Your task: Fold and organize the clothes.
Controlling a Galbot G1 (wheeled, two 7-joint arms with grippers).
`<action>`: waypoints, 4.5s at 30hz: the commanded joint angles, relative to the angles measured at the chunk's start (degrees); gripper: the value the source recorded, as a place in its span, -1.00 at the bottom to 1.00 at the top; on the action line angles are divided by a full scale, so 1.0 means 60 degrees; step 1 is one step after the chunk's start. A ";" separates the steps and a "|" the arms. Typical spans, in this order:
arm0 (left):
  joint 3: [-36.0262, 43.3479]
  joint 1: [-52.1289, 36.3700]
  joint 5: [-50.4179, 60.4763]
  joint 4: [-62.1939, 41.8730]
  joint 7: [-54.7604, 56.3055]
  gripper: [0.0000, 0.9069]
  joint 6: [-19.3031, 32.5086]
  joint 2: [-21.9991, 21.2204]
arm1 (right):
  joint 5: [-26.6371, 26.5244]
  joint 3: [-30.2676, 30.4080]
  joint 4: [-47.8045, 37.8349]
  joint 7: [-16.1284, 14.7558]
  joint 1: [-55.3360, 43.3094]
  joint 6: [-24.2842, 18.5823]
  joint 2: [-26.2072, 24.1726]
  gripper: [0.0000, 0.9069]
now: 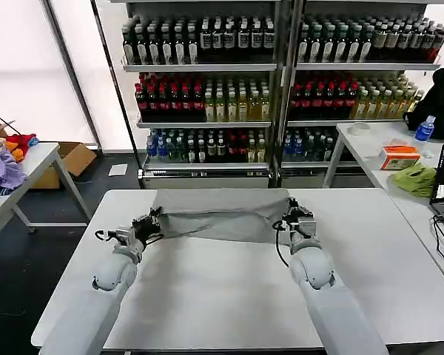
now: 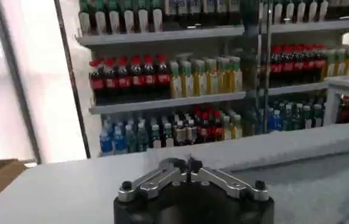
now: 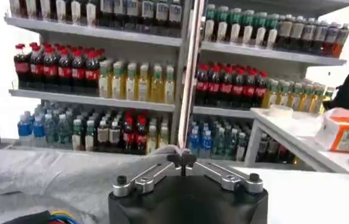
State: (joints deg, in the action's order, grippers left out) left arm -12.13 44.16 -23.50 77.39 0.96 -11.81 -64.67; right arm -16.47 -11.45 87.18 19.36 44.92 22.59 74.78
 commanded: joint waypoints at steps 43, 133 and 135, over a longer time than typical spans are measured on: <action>-0.0966 0.1932 -0.0680 0.2533 0.0323 1.00 -0.1606 0.0919 | -0.1251 -0.0222 0.2441 0.1360 0.1818 0.1182 -0.0669 1.00; -0.0559 0.1975 -0.1712 0.2572 0.0624 -0.98 -0.2572 0.1073 | -0.1917 -0.0365 0.2308 0.1376 0.2170 0.1753 -0.0681 -1.00; -0.0747 0.2306 -0.1743 0.3100 0.0632 -0.98 -0.2557 0.1196 | -0.1938 -0.0502 0.2713 0.1341 0.2350 0.1753 -0.0745 -1.00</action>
State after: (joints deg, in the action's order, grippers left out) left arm -14.90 55.78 -32.49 90.80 4.79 -26.90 -58.43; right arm -28.08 -14.27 101.27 27.47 58.67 33.12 70.13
